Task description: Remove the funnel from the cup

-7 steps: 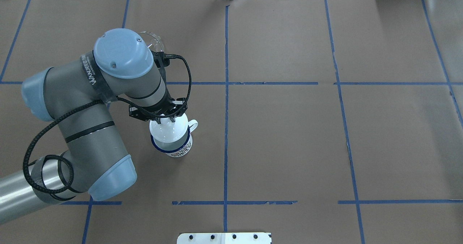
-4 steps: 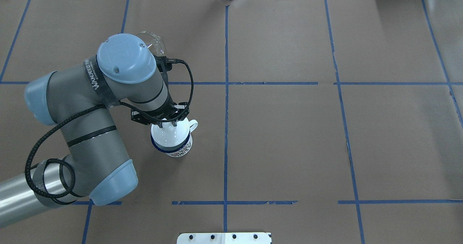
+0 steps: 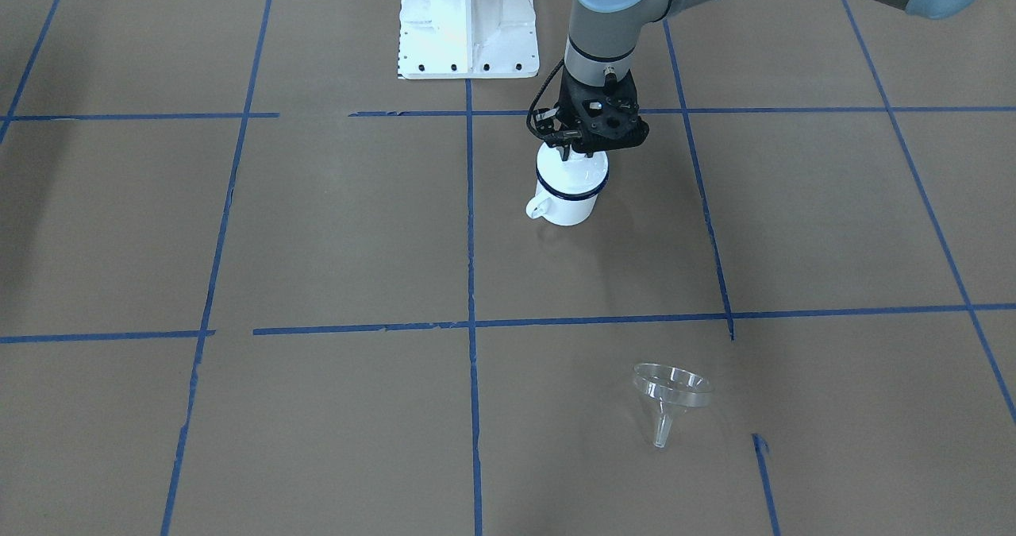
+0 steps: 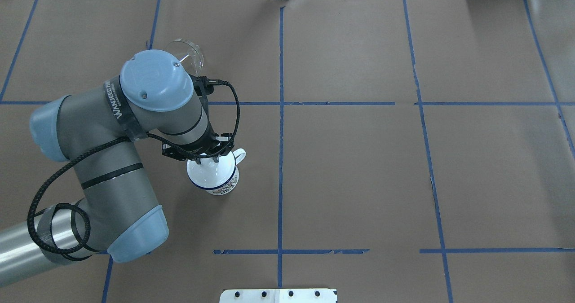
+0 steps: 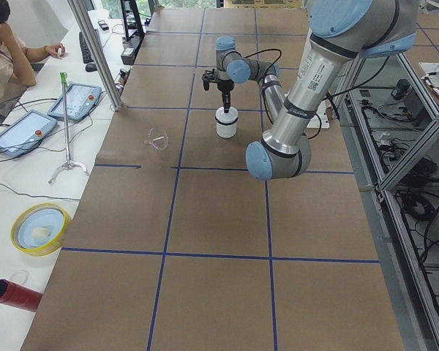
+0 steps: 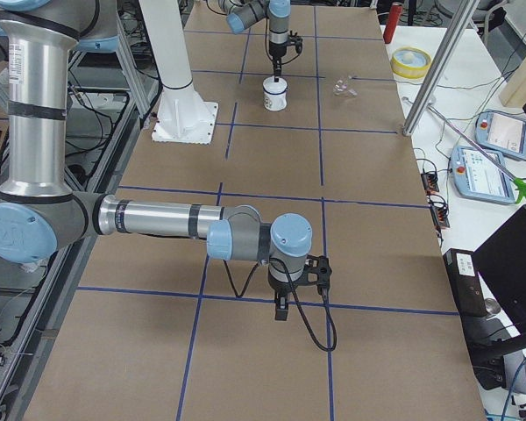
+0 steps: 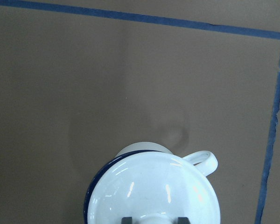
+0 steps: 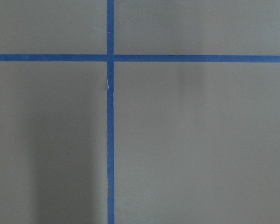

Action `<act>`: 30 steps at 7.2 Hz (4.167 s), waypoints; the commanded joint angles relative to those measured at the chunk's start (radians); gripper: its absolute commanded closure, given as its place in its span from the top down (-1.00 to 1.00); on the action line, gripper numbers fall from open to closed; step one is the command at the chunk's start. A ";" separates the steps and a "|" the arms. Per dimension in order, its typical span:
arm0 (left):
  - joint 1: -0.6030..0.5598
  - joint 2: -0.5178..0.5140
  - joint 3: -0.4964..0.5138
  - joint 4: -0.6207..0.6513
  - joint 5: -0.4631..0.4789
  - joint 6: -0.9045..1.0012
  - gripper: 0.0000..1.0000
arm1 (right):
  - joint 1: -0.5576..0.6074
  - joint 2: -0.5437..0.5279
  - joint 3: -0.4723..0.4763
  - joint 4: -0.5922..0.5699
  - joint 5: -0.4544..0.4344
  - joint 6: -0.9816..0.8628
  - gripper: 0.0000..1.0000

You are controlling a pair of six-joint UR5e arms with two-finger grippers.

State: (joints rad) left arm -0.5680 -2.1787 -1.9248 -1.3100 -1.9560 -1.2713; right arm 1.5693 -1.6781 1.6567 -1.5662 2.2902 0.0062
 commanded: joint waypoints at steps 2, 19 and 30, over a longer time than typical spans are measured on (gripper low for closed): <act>0.004 0.011 -0.003 -0.002 0.000 0.000 -1.00 | 0.000 0.000 0.000 0.000 0.000 0.000 1.00; -0.672 0.457 -0.130 -0.038 -0.272 1.038 1.00 | 0.000 0.000 -0.001 0.000 0.000 0.000 1.00; -1.076 0.666 0.219 -0.127 -0.359 1.455 1.00 | 0.000 0.000 -0.001 0.000 0.000 0.000 1.00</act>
State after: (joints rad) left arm -1.6451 -1.5128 -1.7096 -1.3989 -2.3048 0.2409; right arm 1.5692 -1.6781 1.6554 -1.5662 2.2902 0.0061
